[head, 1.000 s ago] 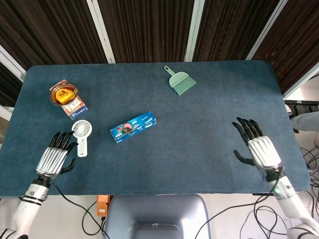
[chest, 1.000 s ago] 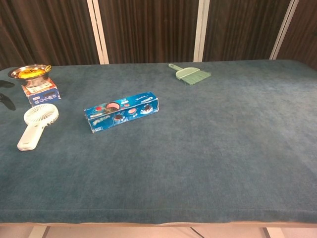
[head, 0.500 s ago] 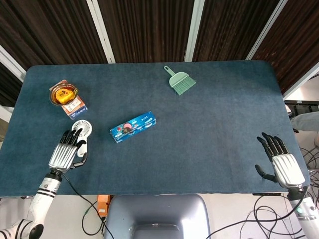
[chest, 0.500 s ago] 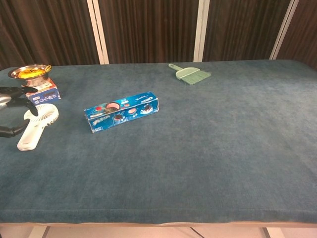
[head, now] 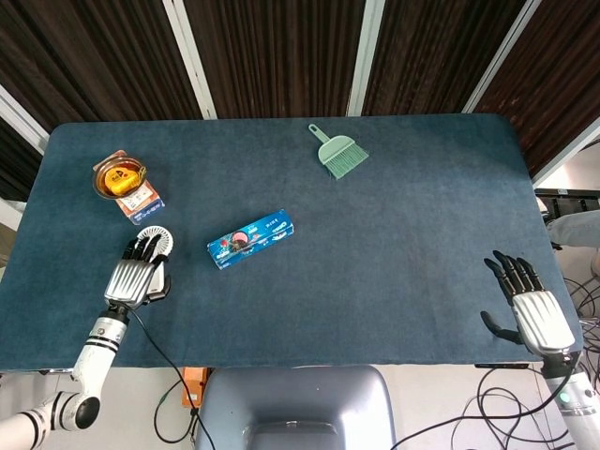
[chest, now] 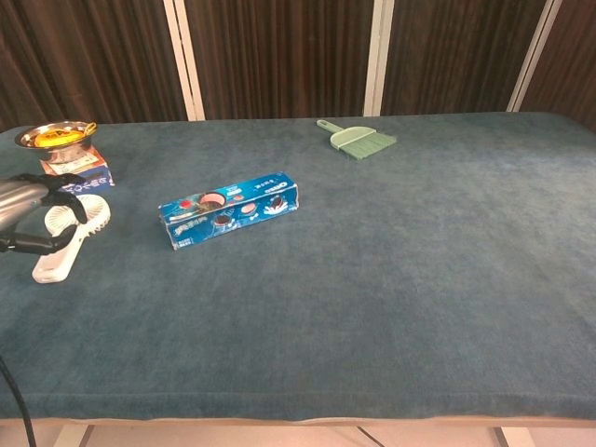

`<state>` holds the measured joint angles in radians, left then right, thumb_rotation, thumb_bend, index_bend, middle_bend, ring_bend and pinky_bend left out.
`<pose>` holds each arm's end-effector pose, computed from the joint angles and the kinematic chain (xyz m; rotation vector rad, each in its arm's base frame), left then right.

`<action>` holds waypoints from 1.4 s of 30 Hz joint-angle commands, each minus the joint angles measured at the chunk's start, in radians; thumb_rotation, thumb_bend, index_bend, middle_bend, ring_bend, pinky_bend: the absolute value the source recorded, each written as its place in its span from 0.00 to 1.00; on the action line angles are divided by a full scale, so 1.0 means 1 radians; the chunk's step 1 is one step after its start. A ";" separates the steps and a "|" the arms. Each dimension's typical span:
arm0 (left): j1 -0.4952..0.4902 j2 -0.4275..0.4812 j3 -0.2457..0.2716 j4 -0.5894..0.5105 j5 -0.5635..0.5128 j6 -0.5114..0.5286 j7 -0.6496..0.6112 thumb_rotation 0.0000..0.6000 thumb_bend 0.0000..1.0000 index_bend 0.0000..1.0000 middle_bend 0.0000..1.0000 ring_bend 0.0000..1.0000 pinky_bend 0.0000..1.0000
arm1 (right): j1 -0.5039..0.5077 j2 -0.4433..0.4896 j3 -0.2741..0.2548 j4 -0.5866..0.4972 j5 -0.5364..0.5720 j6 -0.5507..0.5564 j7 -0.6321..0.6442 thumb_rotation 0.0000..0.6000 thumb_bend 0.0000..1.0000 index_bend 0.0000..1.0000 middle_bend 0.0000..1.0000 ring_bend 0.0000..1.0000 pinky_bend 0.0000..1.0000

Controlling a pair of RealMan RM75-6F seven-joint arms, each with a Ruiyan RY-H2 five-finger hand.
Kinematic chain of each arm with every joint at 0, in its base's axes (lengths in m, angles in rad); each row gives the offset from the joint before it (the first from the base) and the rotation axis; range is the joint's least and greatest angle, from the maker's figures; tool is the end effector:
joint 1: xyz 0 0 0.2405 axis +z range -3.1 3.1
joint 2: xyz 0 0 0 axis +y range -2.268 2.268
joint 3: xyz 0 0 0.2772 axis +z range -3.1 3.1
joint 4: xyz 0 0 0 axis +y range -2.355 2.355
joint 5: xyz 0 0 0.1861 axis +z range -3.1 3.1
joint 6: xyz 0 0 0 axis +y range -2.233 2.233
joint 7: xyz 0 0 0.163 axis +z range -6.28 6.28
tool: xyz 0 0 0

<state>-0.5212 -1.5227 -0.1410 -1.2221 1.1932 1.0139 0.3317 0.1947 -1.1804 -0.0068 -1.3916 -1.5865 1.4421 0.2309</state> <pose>-0.2912 0.3527 0.0429 -1.6763 -0.8366 -0.6381 -0.3283 -0.2281 0.1693 1.5389 -0.9349 1.0027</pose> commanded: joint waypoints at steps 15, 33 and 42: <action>-0.011 -0.027 0.004 0.101 -0.048 -0.047 -0.002 0.37 0.54 0.36 0.00 0.00 0.03 | -0.007 0.009 0.006 -0.018 0.003 -0.013 -0.016 1.00 0.27 0.00 0.00 0.00 0.00; -0.009 -0.025 0.016 0.115 -0.042 -0.052 -0.021 0.37 0.55 0.36 0.00 0.00 0.03 | -0.008 0.012 0.013 -0.020 0.010 -0.031 -0.025 1.00 0.27 0.00 0.00 0.00 0.00; -0.010 -0.031 0.021 0.126 -0.054 -0.066 -0.007 0.37 0.55 0.36 0.00 0.00 0.03 | -0.012 0.016 0.016 -0.024 0.008 -0.026 -0.026 1.00 0.27 0.00 0.00 0.00 0.00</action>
<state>-0.5309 -1.5530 -0.1198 -1.0964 1.1392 0.9483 0.3240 0.1822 -1.1646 0.0089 -1.4159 -1.5786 1.4159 0.2053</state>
